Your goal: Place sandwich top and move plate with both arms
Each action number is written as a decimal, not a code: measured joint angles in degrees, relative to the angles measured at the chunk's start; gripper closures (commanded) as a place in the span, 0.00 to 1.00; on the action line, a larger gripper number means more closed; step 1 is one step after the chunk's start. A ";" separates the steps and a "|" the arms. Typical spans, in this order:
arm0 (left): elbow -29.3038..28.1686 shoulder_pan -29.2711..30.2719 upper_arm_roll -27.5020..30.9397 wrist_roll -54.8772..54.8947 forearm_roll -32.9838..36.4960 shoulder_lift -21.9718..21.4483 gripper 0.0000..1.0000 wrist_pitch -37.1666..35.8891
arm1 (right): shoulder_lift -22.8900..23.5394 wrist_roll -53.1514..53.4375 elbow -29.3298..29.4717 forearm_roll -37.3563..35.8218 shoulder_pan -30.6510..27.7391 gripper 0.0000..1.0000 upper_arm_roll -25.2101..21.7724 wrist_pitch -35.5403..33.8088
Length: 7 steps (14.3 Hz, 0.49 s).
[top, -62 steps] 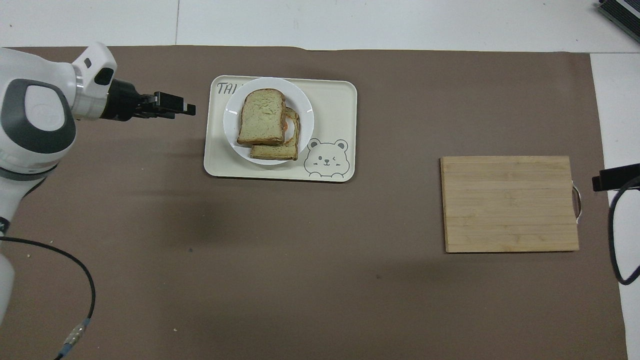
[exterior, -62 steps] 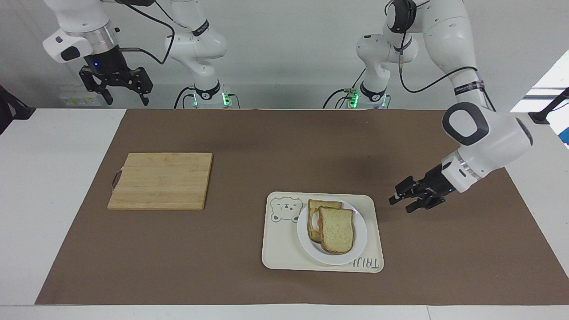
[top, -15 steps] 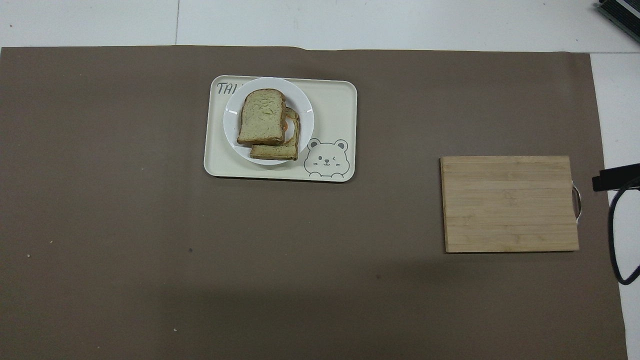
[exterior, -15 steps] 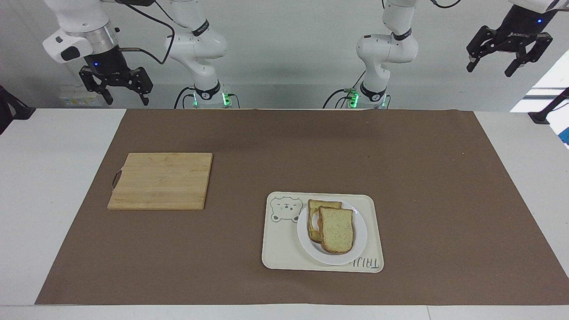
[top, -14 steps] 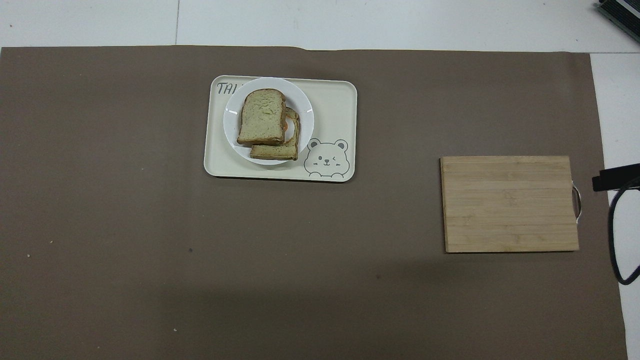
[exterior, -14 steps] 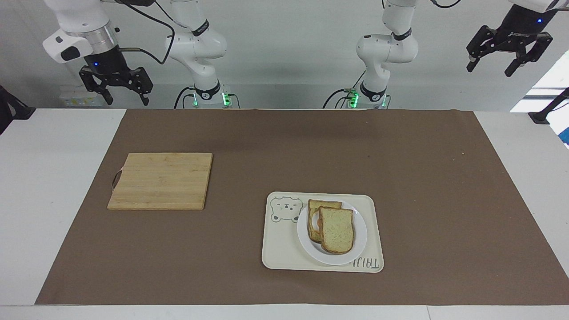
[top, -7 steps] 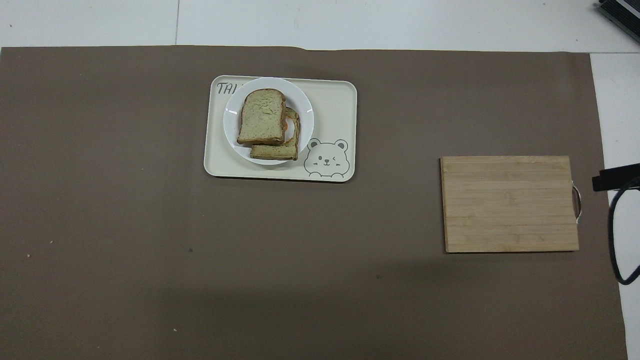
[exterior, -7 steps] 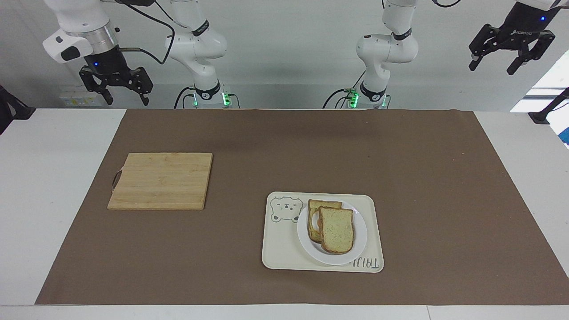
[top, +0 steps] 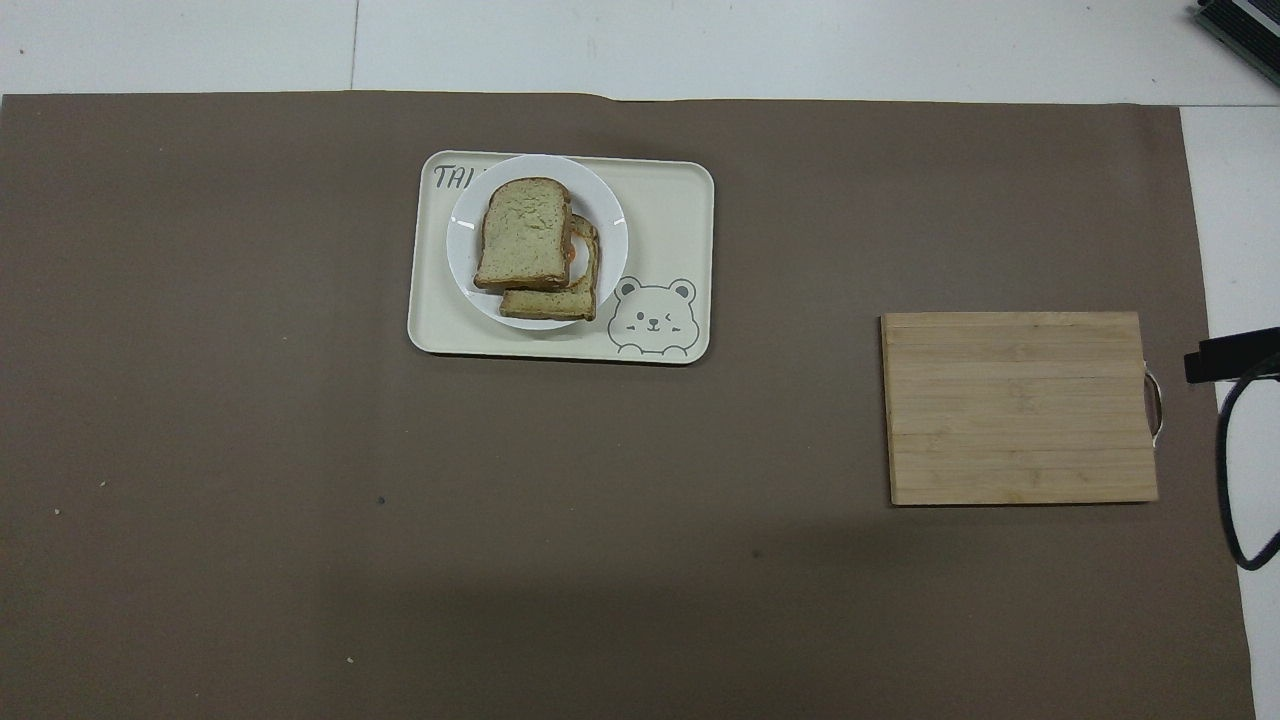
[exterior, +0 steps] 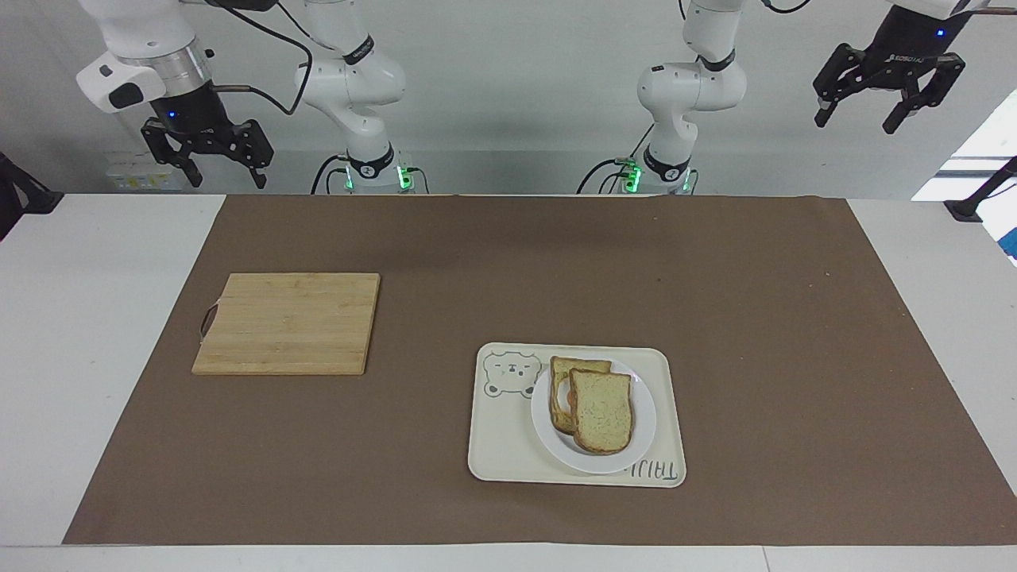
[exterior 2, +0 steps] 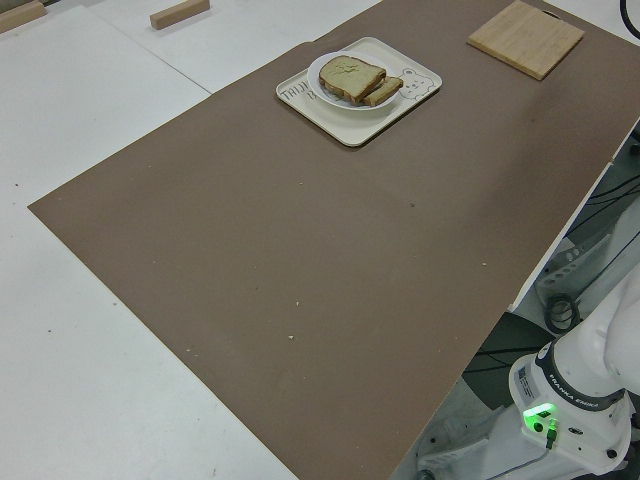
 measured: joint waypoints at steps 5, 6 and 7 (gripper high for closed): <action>-0.03 1.12 -0.68 0.00 0.05 0.00 0.00 -0.12 | 0.00 0.00 0.00 0.00 0.00 0.00 0.00 0.00; -0.05 1.20 -0.68 0.00 0.06 0.00 0.00 -0.20 | 0.00 0.00 0.00 0.00 0.00 0.00 0.00 0.00; -0.08 1.28 -0.68 0.00 0.07 0.00 0.00 -0.39 | 0.00 0.00 0.00 0.00 0.00 0.00 0.00 0.00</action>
